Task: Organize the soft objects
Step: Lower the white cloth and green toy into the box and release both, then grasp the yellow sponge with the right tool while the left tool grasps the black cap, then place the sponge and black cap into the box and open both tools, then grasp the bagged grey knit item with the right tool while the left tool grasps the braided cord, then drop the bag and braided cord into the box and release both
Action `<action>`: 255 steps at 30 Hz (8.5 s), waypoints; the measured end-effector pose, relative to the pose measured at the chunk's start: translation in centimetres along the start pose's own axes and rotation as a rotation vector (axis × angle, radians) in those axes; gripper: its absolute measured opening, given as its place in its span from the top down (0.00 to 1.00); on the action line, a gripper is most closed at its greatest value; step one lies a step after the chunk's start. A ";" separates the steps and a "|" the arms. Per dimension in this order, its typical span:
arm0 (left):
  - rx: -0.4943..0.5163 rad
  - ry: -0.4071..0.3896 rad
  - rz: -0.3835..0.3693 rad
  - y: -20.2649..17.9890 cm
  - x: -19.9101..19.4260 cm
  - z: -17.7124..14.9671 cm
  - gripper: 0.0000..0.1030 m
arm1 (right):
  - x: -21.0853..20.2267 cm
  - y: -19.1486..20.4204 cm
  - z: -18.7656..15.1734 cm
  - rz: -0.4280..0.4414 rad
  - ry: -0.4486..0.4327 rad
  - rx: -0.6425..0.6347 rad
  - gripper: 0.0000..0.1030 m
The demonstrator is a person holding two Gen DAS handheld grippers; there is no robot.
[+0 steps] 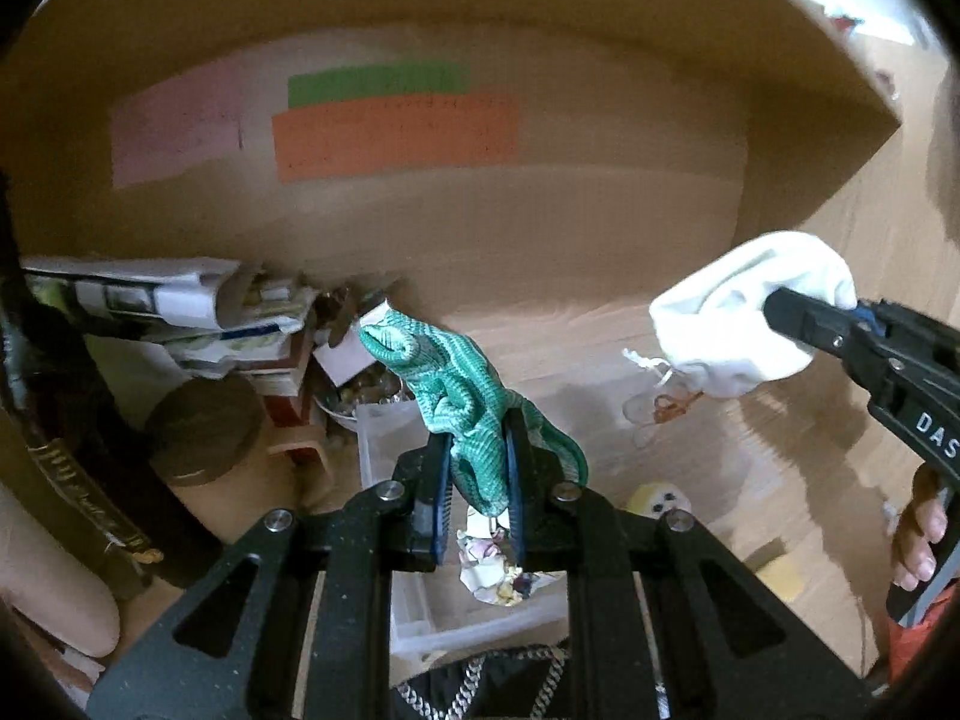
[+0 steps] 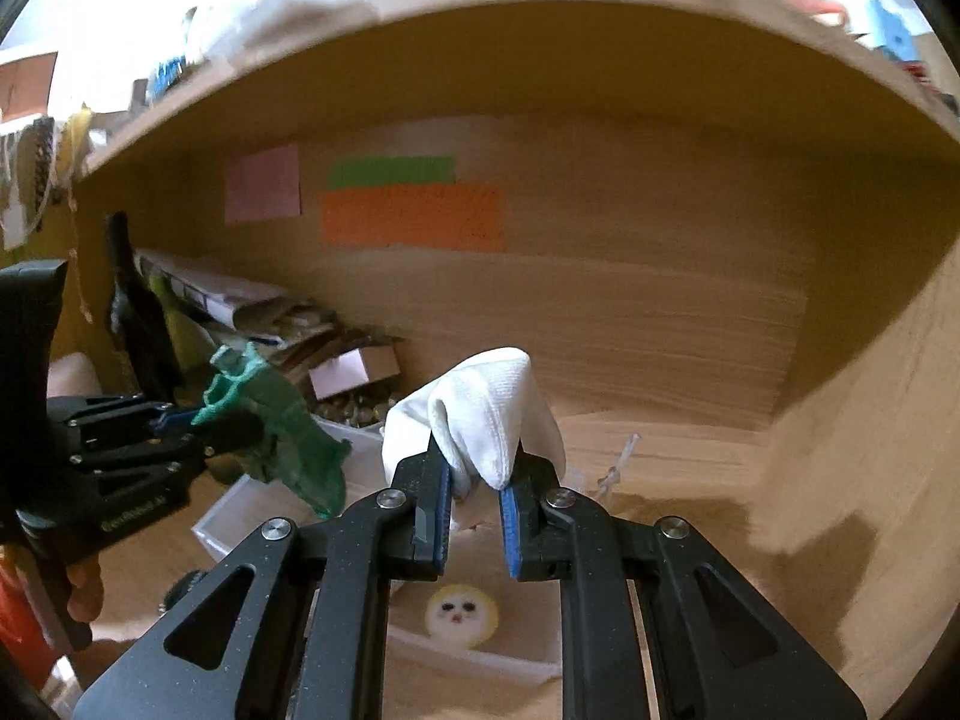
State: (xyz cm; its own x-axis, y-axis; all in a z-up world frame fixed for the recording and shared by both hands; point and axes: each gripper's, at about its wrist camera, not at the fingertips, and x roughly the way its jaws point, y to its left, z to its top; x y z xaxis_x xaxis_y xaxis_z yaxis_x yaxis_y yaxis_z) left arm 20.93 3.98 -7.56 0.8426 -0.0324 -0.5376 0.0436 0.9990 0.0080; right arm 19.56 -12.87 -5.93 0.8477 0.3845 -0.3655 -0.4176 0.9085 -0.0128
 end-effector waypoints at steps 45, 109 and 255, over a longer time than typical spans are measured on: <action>0.001 0.076 -0.011 -0.1 -0.3 0.3 0.03 | 1.1 -1.1 -1.1 -0.031 0.165 -0.104 0.34; -0.043 0.061 -0.080 1.4 -9.1 -8.9 0.78 | -6.5 -1.1 -8.8 -0.125 0.178 0.043 0.44; 0.007 0.065 -0.075 1.4 -5.0 -3.9 0.95 | -4.1 -1.7 -5.1 0.040 0.098 0.046 0.78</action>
State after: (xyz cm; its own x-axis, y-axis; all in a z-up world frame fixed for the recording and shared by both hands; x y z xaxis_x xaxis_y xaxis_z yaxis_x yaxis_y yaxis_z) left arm 14.73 5.62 -8.15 0.8001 -0.1049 -0.5906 0.1090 0.9936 -0.0288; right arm 15.13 -16.82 -9.12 0.7936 0.4051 -0.4540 -0.4332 0.9001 0.0461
